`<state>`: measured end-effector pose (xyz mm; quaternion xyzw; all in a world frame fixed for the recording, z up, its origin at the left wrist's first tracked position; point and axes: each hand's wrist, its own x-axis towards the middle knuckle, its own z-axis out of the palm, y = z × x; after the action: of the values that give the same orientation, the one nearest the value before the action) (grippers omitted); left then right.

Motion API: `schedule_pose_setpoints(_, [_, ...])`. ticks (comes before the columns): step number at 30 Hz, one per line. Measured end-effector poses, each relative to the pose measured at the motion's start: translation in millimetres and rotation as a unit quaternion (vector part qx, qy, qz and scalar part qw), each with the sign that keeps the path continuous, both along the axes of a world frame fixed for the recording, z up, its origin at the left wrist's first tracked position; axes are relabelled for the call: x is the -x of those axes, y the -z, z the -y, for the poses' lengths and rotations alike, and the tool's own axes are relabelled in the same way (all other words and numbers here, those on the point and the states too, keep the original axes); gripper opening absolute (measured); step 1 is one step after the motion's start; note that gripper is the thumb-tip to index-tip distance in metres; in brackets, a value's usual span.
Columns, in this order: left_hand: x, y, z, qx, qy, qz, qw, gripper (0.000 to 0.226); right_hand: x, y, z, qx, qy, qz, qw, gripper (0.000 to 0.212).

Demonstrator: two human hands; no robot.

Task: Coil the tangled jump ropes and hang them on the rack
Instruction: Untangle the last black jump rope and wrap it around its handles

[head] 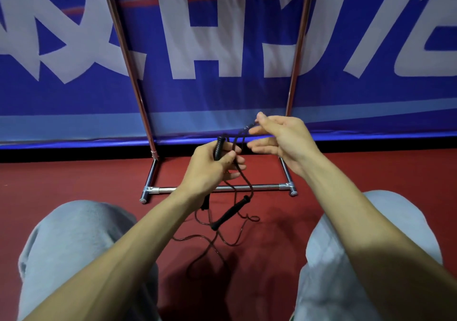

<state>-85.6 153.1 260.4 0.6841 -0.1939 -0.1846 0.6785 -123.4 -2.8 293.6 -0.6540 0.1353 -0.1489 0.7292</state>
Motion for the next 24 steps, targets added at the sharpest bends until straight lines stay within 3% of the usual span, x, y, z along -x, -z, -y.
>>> schedule_pose_setpoints(4, [-6,-4,-2,0.063,-0.067,-0.016,0.996,0.012,-3,8,3,0.229,-0.007,-0.08,0.97,0.026])
schedule_pose_setpoints(10, [-13,-16,-12,0.157,-0.12,-0.059,0.979,0.008,3,15,-8,0.423,-0.105,-0.079,0.896,0.019])
schedule_pose_setpoints(14, [-17,-20,-18,0.204,-0.137,-0.1,0.964,0.012,2,11,-15,0.407,-0.107,-0.031,0.907,0.016])
schedule_pose_setpoints(16, [-18,-18,-19,0.184,-0.119,-0.091,0.972,0.014,0,11,-15,0.399,-0.117,-0.041,0.908,0.014])
schedule_pose_setpoints(20, [-22,-8,-17,0.018,-0.067,0.019,0.997,0.02,-3,12,-9,0.394,-0.08,-0.059,0.914,0.014])
schedule_pose_setpoints(24, [-24,-2,-19,-0.131,0.054,0.07,0.987,0.027,-2,10,0,0.249,-0.027,-0.053,0.967,0.015])
